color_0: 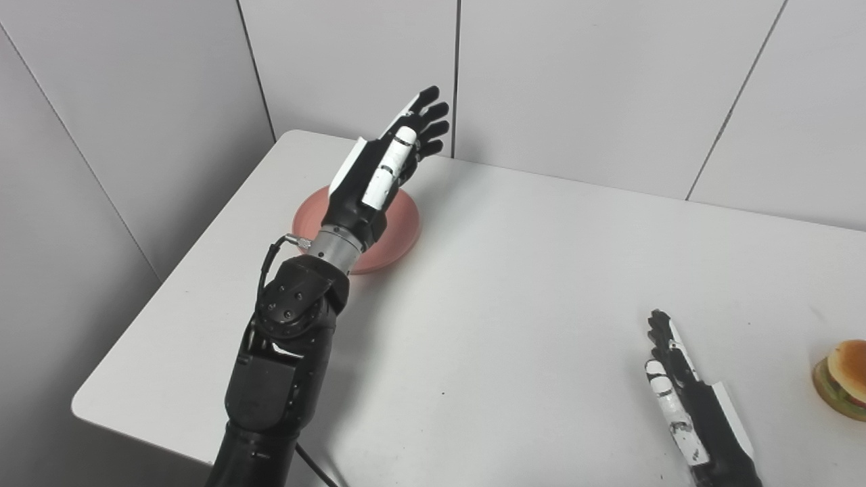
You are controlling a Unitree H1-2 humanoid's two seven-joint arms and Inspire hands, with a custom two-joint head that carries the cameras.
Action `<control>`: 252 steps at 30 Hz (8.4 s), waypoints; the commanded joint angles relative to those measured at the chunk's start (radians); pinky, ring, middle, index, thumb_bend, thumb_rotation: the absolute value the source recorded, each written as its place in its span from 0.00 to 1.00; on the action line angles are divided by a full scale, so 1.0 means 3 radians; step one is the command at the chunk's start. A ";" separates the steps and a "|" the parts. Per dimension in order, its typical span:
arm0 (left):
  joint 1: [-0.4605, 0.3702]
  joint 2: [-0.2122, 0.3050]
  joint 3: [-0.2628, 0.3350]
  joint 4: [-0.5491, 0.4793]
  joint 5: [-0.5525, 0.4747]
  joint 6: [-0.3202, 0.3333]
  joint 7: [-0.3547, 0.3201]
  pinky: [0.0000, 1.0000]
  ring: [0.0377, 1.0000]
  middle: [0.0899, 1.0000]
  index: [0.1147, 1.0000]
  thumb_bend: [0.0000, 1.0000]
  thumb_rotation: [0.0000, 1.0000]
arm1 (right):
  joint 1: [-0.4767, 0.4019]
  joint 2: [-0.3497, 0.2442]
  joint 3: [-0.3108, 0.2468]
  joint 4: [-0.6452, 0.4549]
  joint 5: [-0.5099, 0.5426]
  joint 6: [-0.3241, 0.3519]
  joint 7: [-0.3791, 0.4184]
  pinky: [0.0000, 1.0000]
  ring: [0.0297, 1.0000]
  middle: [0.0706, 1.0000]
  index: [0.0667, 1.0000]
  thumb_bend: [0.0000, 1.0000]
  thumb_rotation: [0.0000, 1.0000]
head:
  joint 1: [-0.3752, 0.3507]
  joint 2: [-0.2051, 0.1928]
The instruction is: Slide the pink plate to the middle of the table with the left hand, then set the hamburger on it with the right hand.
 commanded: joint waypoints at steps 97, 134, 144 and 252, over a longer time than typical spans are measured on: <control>-0.0391 0.0524 0.0692 0.2642 -0.0840 -0.0832 -0.0078 0.91 0.91 0.91 0.91 0.42 1.00 | -0.0010 -0.0025 -0.0007 -0.0043 -0.0001 0.0119 0.0024 1.00 1.00 1.00 1.00 0.09 1.00 | -0.0027 0.0157; -0.0254 0.0068 0.0236 0.2339 -0.0783 -0.0430 -0.0154 0.90 0.90 0.90 0.89 0.40 1.00 | 0.0020 0.0016 0.0010 -0.0199 -0.0169 0.0277 -0.0010 0.97 0.98 0.98 0.98 0.15 1.00 | -0.0196 0.0307; -0.0192 -0.0053 0.0072 0.2168 -0.0786 -0.0213 -0.0143 0.90 0.90 0.90 0.89 0.40 1.00 | 0.0019 0.0025 0.0034 -0.0252 -0.0211 0.0343 -0.0016 0.96 0.98 0.98 0.98 0.17 1.00 | -0.0286 0.0363; 0.0236 -0.0299 -0.0296 0.1860 -0.1120 0.0253 -0.0938 1.00 0.97 0.98 0.97 0.40 1.00 | -0.0727 -0.0279 -0.0710 -0.1330 -0.2251 0.1017 -0.0385 0.71 0.83 0.88 0.89 0.84 0.61 | -0.3139 0.0550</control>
